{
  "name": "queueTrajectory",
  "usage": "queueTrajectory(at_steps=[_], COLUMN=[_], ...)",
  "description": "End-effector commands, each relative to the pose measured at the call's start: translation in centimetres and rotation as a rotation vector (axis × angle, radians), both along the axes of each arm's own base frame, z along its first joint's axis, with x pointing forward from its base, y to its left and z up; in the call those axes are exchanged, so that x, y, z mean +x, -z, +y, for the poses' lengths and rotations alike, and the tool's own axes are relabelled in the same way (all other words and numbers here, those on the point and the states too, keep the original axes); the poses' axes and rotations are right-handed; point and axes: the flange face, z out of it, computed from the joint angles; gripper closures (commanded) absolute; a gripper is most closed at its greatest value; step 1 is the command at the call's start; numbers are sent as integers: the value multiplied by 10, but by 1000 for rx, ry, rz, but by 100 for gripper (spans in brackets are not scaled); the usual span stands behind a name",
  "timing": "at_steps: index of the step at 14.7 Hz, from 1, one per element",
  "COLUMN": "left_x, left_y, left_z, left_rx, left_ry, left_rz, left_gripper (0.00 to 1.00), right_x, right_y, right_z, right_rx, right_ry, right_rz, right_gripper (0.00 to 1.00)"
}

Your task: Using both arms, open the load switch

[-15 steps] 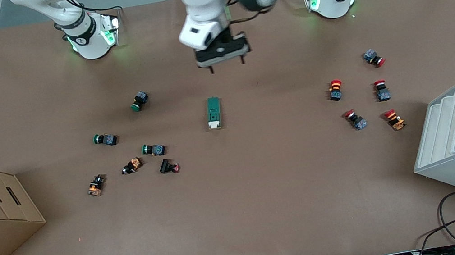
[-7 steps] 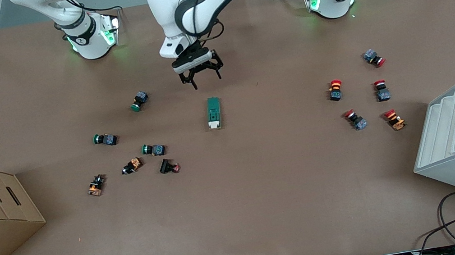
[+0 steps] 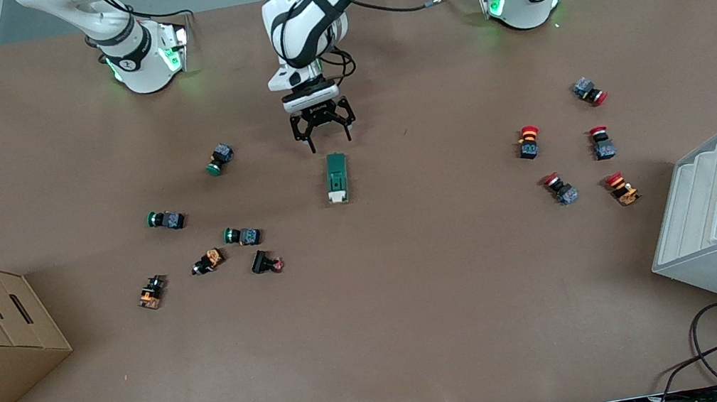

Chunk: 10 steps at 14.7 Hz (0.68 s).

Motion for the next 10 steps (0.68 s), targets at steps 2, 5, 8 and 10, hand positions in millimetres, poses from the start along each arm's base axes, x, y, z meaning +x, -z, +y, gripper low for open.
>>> queueTrajectory(at_steps=[2,5,8,10], left_x=[-7,-8,-3,8], left_y=[30,48,53,55], left_z=[16,19,23,29], left_rx=[-57,-94,-99,-87], left_ry=[75,115,159,171], left_rz=[-106,-152,-191,-226], left_gripper=[2,3,3,3], right_x=[16,28,40,47], right_y=[33,60,92,117], right_z=[5,55,130,178], right_rx=[5,-40,-55,-64], right_ry=[45,209,389,547], right_rz=[61,90,113,120], right_gripper=[0,0,0,0])
